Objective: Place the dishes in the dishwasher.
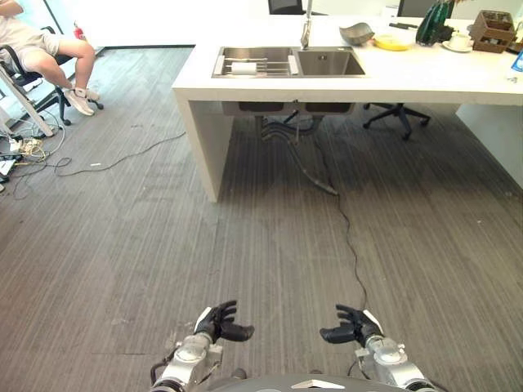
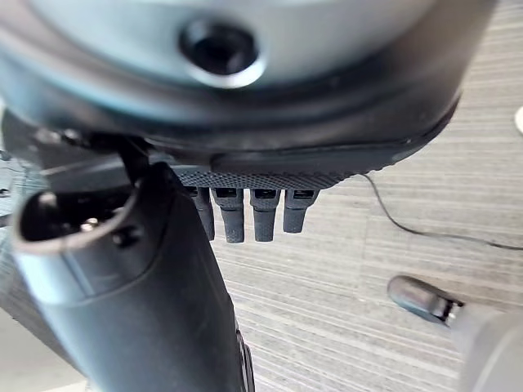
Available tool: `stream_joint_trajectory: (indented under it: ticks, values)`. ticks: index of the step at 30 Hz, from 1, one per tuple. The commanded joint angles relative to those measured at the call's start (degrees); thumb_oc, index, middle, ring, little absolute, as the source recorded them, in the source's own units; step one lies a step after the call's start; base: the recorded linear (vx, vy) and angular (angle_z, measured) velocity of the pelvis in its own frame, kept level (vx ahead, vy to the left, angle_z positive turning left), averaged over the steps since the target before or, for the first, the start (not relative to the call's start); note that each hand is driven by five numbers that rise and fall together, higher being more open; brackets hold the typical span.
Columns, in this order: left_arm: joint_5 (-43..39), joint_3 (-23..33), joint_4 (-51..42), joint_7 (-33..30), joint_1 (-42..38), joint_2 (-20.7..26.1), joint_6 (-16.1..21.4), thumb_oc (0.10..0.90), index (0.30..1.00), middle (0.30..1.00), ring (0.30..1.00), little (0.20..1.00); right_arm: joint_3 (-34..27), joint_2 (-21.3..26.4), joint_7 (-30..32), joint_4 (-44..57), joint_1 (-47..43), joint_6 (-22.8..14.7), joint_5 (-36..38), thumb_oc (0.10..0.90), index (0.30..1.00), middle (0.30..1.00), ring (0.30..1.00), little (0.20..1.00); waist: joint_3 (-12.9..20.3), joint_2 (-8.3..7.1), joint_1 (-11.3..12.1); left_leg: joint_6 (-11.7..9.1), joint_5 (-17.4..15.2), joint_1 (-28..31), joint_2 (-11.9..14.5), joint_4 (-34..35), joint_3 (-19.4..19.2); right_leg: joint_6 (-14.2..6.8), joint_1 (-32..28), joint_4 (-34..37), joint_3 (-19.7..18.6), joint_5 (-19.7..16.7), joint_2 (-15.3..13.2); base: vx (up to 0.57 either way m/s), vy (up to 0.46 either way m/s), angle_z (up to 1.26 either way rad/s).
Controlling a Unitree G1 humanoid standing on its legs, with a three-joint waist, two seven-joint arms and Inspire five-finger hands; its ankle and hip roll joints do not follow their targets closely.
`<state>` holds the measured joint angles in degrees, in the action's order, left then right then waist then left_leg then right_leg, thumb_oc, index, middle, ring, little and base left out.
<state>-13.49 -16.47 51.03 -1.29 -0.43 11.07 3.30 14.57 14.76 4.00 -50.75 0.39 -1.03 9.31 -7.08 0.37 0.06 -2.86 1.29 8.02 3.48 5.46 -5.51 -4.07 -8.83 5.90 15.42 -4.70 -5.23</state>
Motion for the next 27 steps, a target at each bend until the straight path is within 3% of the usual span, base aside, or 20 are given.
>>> stream_joint_trajectory:
  ticks: [1, 14, 23, 27]
  values:
    - [-2.2, -0.5, 0.1, 0.1, -5.5, 0.4, 3.6, 0.800, 0.900, 0.900, 0.900, 0.900, -1.8, 4.3, 0.8, 1.8, -4.3, -2.7, 0.8, 0.800, 0.900, 0.900, 0.900, 0.900, 0.9, 0.23, 0.5, -0.7, -1.9, -0.2, -1.0, -0.5, -5.4, -3.7, -0.9, -0.9, 2.9, 2.5, -2.2, 0.00, 0.000, 0.00]
    - [4.8, -1.5, 12.0, -0.8, -4.5, -2.5, 2.3, 0.800, 0.900, 0.900, 0.900, 0.900, -0.3, 2.6, 0.5, -7.9, -2.6, -1.4, -1.7, 0.800, 0.900, 0.900, 0.900, 0.900, 0.8, -0.22, 0.3, -0.6, -1.8, -1.0, -1.1, -0.5, -5.4, -3.5, 0.1, -0.9, 2.5, 2.3, -2.1, 0.00, 0.000, 0.00]
    - [4.6, -1.5, 12.2, -0.9, -3.6, -2.4, 2.4, 0.800, 0.900, 0.900, 0.900, 0.900, 0.5, 2.6, -0.3, -11.5, -3.2, -0.9, -2.6, 0.800, 0.900, 0.900, 0.900, 0.900, 1.0, -0.62, 0.3, -0.1, -1.9, -2.0, -1.6, -0.5, -5.5, -3.9, 1.7, -0.9, 1.6, 1.3, -2.4, 0.00, 0.017, -0.03]
    - [4.4, -1.7, 12.2, -0.7, -3.7, -2.1, 2.3, 0.800, 0.900, 0.900, 0.900, 0.900, -0.1, 2.6, -0.6, -13.3, -3.7, -0.6, -1.9, 0.800, 0.900, 0.900, 0.900, 0.900, 0.1, -0.40, -0.2, 1.2, -2.6, -1.4, -2.2, -0.5, -4.5, -3.6, 4.4, -8.9, -0.3, 3.2, -3.1, 0.00, 0.075, 0.02]
